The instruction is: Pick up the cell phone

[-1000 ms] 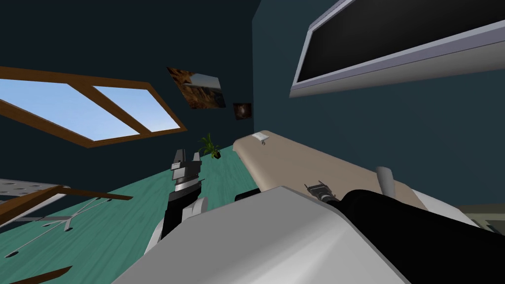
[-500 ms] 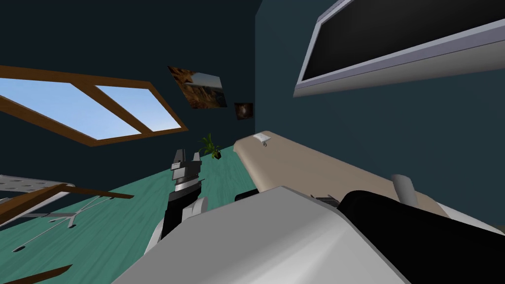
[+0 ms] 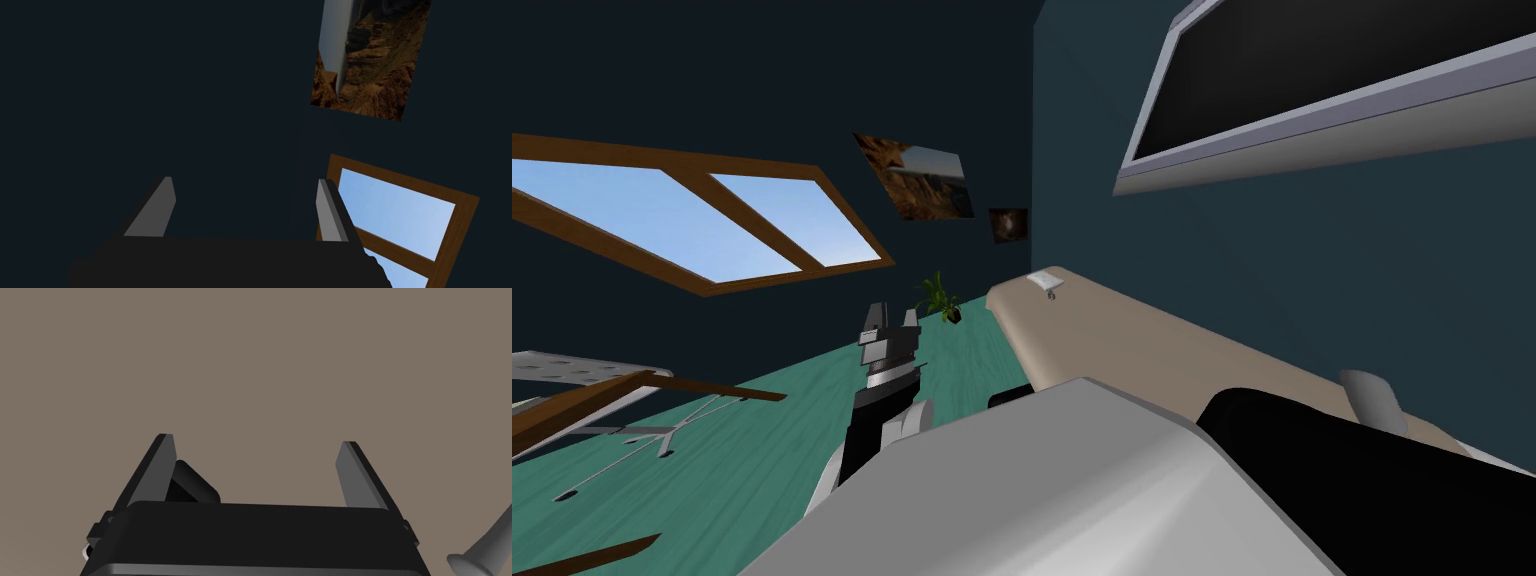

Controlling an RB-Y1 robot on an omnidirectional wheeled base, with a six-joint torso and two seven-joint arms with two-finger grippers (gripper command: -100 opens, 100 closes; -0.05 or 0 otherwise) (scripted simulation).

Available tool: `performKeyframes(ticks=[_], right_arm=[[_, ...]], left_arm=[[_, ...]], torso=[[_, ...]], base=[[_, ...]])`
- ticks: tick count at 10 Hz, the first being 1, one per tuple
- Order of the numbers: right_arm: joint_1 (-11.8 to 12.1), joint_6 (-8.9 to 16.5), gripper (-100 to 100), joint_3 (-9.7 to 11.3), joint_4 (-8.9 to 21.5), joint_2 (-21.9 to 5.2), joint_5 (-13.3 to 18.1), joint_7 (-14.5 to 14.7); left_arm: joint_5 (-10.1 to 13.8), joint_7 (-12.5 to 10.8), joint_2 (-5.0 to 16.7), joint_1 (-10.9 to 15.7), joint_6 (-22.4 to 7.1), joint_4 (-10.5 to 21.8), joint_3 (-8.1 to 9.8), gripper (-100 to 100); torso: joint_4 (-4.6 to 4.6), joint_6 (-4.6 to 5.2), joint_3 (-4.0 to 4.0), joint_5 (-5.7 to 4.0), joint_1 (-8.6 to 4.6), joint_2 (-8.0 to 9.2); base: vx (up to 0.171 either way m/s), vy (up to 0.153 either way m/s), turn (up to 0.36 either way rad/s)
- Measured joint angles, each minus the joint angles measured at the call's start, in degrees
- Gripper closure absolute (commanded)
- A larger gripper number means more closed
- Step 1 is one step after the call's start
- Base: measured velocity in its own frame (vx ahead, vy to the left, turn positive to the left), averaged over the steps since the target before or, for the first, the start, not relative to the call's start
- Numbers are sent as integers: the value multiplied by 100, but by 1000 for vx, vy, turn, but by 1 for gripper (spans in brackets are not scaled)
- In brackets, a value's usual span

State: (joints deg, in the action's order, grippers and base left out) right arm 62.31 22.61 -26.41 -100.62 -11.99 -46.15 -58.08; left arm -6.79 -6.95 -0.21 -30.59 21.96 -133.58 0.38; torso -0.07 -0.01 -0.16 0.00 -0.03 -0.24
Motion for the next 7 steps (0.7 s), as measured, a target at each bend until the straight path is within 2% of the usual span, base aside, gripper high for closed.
performKeyframes(ticks=[3, 4, 5, 6, 7], right_arm=[[105, 343, -100, -71, 227, 184, -151, -398], [159, 406, -100, -81, 289, 171, -255, -486], [148, 465, -100, -97, 518, 128, -430, -583], [218, 588, -100, -115, 615, 268, -500, -731], [291, 718, -100, -152, 570, 340, -514, -877]], left_arm=[[0, 0, 0, 0, 0, 0, 0, 0], [0, 0, 0, 0, 0, 0, 0, 0], [0, 0, 0, 0, 0, 0, 0, 0], [0, 0, 0, 0, 0, 0, 0, 0], [0, 0, 0, 0, 0, 0, 0, 0]], torso=[[1, 0, 2, -1, 0, 3], [1, 0, 4, 1, 1, 8], [1, 0, 4, -1, -1, 6], [0, 0, -1, -1, -6, -1], [0, 0, 0, 0, -3, 1]], base=[[66, -31, 32], [66, -31, 48], [95, -57, 79], [76, -47, 18], [64, -29, 32]])
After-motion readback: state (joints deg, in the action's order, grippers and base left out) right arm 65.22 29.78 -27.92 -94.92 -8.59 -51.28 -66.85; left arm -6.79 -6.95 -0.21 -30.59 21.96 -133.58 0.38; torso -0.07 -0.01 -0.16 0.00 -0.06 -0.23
